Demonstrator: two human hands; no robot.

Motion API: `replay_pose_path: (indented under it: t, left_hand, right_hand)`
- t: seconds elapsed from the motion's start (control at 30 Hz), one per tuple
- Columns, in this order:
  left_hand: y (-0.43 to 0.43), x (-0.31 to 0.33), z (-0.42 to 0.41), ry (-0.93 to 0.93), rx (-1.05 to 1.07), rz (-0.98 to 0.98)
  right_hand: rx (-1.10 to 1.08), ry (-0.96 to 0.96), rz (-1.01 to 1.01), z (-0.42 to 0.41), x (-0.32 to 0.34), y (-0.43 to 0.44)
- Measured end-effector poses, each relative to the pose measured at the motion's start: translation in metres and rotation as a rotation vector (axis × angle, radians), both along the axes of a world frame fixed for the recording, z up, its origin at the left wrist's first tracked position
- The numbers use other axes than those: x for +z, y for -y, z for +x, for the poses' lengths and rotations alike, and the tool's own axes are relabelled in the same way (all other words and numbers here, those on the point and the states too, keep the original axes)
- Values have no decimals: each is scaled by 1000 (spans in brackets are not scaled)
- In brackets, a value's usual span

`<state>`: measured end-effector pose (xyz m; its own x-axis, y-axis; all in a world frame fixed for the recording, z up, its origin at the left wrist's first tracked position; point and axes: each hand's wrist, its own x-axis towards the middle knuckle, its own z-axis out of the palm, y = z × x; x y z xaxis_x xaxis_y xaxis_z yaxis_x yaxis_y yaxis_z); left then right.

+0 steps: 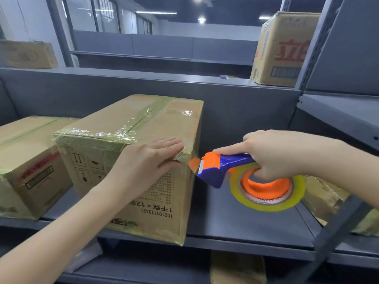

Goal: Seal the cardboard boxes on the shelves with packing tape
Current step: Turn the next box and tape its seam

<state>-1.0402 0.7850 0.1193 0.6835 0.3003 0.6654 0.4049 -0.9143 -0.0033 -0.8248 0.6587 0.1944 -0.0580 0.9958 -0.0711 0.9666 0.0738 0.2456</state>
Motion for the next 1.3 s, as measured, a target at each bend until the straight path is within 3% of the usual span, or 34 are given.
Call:
replay_pose_path:
  t: [0.23, 0.57, 0.8, 0.9, 0.97, 1.03, 1.2, 1.3]
  left_hand:
    - [10, 6, -6, -74, -32, -69]
    - [17, 13, -4, -92, -57, -44]
    - [15, 11, -2, -98, -34, 6]
    - [16, 12, -1, -113, -11, 33]
    - [15, 12, -1, -104, -22, 48]
    - [14, 9, -1, -78, -28, 42]
    - [19, 4, 15, 76, 95, 16]
    - [26, 8, 32, 45, 295, 53]
  right_hand:
    - [-10, 59, -75, -23, 12, -24]
    - [72, 296, -119, -42, 32, -47]
    - [99, 360, -142, -45, 35, -50]
    - [167, 424, -89, -46, 17, -46]
    - [223, 470, -176, -48, -10, -47]
    - [190, 388, -269, -49, -30, -50]
    - [99, 334, -267, -32, -23, -63]
    - [18, 333, -254, -29, -14, -60]
